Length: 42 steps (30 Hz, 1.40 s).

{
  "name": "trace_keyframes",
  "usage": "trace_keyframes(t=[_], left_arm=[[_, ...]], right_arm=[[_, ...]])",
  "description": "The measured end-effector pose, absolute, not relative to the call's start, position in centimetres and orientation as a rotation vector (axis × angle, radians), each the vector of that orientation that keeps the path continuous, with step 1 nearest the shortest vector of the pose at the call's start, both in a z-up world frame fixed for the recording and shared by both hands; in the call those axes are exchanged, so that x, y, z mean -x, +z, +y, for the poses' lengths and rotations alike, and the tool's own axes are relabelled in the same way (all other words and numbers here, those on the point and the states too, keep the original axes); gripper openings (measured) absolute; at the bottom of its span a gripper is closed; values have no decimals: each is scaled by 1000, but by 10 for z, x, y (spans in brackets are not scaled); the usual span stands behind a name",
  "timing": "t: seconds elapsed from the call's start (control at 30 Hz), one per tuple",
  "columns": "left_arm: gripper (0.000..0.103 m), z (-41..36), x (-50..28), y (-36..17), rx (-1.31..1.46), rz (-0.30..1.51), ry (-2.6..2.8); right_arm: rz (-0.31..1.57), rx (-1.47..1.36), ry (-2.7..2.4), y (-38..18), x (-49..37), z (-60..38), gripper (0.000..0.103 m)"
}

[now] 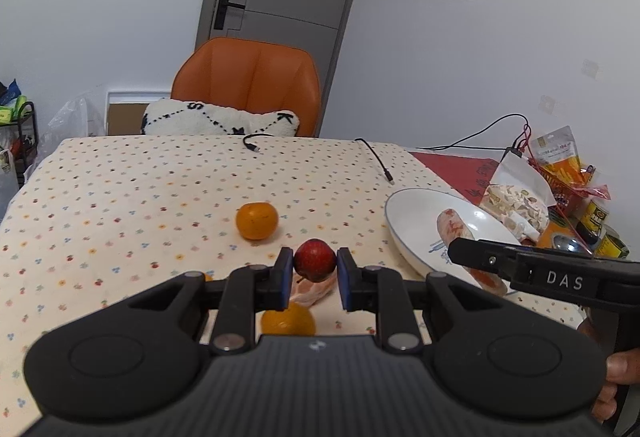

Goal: Organize fruits
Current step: 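Carry the cherry and pomelo segment over the white plate with both tools, then open both tools to drop the cherry and pomelo segment onto the plate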

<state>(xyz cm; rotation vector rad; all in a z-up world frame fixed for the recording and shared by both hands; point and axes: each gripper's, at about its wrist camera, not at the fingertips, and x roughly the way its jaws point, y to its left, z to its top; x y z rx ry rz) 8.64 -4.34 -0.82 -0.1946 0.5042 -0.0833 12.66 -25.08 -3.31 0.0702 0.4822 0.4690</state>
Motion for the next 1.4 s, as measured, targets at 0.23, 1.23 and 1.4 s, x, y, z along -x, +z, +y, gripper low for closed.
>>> trace_keyframes(t=[0.23,1.23,1.4], left_arm=[[21,-63,-99,-6,181,496,-131],[21,-135,-167,-21,129,548,-252],[21,-143,-178,-27,120,567,-259]], right_arm=[[488,-87,411,-38,-132,-271,36],[494,-75,218,-51,-168,-329,36],[497,-63,211,-54,-175,-330,36]])
